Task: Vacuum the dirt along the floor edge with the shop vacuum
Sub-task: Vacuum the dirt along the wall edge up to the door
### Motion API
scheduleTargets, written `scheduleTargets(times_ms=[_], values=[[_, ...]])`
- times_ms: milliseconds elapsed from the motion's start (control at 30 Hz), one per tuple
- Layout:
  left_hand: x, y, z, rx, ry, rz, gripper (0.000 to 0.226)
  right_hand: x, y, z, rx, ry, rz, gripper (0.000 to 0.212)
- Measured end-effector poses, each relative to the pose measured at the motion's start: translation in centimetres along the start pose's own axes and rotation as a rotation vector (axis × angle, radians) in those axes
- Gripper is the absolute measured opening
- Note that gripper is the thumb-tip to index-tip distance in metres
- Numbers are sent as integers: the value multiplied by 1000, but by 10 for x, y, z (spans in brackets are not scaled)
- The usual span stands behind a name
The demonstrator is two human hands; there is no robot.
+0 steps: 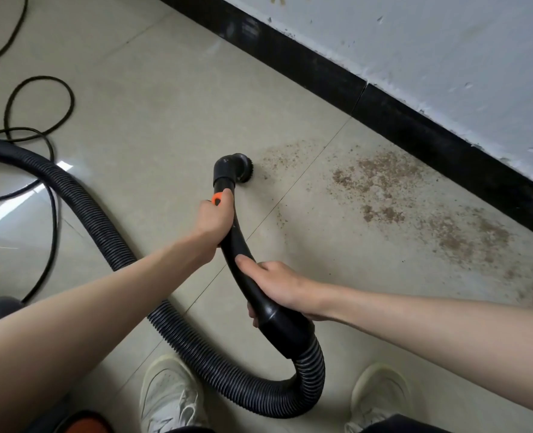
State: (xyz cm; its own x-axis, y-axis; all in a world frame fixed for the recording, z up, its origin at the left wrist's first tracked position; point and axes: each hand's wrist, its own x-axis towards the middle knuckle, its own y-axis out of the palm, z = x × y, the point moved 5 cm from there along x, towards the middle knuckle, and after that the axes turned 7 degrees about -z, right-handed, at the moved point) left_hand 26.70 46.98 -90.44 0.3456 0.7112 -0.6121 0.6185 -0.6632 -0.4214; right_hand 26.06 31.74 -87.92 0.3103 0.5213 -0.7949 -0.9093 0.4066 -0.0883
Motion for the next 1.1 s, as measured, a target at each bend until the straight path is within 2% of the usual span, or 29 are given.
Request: scheduleTargets(times_ms=[233,433,833,1100], values=[[2,17,-20,-10,-3,61,32,4,-27,13,-191,-65,-160,59],[6,36,-45,58,29,106,28,7,-51,21,-219,-68,-226,58],[3,125,-104,191,137,280,41,9,-118,8,-14,-42,-383,64],[-4,178,-124,86,116,383,37,6,-159,2,105,-16,-475,68]])
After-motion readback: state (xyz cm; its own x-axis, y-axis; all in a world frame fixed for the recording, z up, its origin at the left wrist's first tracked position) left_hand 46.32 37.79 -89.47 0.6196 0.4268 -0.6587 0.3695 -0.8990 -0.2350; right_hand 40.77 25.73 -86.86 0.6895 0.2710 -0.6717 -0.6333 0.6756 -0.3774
